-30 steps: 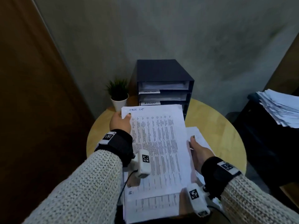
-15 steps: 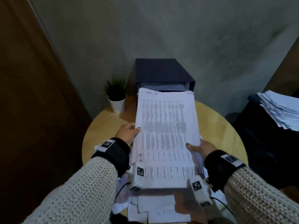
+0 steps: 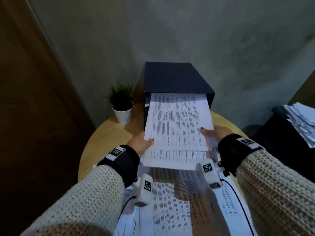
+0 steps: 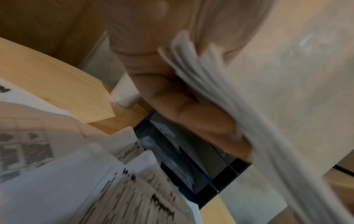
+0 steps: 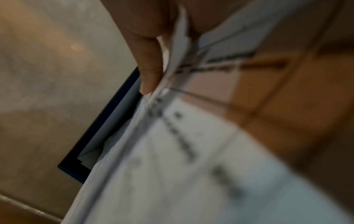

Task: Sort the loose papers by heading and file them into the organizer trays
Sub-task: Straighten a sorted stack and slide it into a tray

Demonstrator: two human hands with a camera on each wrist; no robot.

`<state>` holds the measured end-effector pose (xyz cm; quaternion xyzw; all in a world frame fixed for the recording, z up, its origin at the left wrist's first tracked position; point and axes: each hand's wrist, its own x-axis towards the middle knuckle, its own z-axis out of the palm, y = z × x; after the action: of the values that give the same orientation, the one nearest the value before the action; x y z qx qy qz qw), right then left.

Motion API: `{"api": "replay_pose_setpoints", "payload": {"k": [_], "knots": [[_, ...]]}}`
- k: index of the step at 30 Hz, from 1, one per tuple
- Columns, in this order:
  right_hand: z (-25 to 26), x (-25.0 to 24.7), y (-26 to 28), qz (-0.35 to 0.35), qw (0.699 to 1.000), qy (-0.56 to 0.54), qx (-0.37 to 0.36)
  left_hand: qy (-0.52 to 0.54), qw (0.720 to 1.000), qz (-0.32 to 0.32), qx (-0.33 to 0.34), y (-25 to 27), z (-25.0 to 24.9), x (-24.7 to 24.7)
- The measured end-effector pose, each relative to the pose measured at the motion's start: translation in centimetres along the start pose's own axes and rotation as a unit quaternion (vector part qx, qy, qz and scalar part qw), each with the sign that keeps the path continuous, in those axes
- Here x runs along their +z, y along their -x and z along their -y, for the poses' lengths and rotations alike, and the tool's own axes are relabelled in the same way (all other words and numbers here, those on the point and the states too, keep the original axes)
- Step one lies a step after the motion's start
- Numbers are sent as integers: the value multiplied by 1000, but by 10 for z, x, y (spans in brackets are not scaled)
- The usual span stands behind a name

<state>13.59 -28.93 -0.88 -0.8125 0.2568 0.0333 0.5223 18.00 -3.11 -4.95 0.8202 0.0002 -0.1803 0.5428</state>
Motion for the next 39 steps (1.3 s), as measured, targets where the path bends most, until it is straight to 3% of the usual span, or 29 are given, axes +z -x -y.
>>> {"api": "replay_pose_setpoints", "payload": {"k": [3, 7, 10, 13, 17, 22, 24, 26, 29, 33, 39], "knots": [[1, -7, -12, 72, 983, -168, 19, -65, 997, -38, 11, -15, -21, -1], [0, -23, -10, 150, 983, -90, 62, -130, 989, -60, 35, -31, -49, 1], [2, -35, -16, 126, 980, -147, 43, -118, 990, -61, 39, -45, -64, 3], [13, -33, -28, 73, 968, -236, 43, 45, 999, -12, 4, -51, -73, 9], [25, -20, -40, 17, 936, -347, 47, 177, 984, -18, -26, -60, -84, 4], [31, -1, -49, 33, 898, -439, -15, 414, 910, -30, -4, -61, -98, 3], [32, 7, -52, 48, 904, -422, -41, 426, 903, -49, 24, -66, -94, 8], [39, 15, -49, 58, 935, -341, -75, 389, 917, -74, 54, -73, -90, 12], [49, 25, -48, 61, 969, -221, -88, 333, 940, -47, 61, -81, -87, 18], [57, 32, -50, 97, 977, -180, -58, 302, 952, -37, 44, -88, -88, 14], [55, 31, -46, 126, 979, -144, -64, 155, 987, -39, 6, -93, -110, 0]]}}
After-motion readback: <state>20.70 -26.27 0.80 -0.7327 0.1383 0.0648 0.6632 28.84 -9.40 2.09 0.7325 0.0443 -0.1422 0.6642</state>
